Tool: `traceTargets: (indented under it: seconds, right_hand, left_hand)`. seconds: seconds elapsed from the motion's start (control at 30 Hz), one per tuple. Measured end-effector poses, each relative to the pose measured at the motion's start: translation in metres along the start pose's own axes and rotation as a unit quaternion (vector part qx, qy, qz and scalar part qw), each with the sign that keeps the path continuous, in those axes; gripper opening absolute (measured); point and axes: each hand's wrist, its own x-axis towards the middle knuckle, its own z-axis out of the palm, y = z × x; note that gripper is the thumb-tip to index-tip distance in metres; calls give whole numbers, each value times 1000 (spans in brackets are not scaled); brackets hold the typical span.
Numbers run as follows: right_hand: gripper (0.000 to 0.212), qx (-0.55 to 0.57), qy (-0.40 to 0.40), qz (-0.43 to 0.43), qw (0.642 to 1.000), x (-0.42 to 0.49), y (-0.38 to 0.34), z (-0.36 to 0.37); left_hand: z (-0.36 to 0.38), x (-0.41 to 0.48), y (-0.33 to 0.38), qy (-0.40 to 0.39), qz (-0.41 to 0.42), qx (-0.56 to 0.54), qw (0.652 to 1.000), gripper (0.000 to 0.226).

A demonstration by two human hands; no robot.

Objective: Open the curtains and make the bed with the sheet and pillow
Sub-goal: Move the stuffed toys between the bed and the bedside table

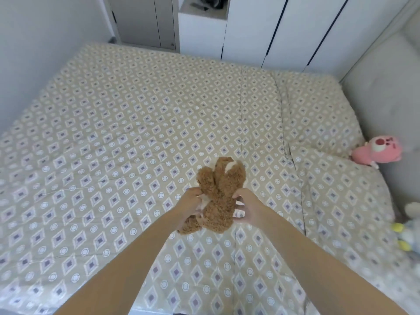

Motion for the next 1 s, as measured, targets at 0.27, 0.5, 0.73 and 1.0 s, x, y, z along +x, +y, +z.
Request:
traceTargets:
  seconds: [0.27, 0.5, 0.73, 1.0]
  right_hand:
    - [43, 55, -58, -155, 985, -113, -75, -24]
    - [99, -12, -44, -258, 965, -203, -110, -79]
    - [87, 87, 53, -331, 938, -246, -103, -169]
    - [16, 141, 35, -358, 922, -294, -84, -310]
  left_hand:
    - [18, -79, 106, -20, 182, 98, 978, 32]
    - [71, -147, 160, 15, 404, 150, 902, 41]
    - [165, -176, 192, -18, 479, 184, 858, 49]
    - [285, -194, 188, 80, 298, 102, 946, 63]
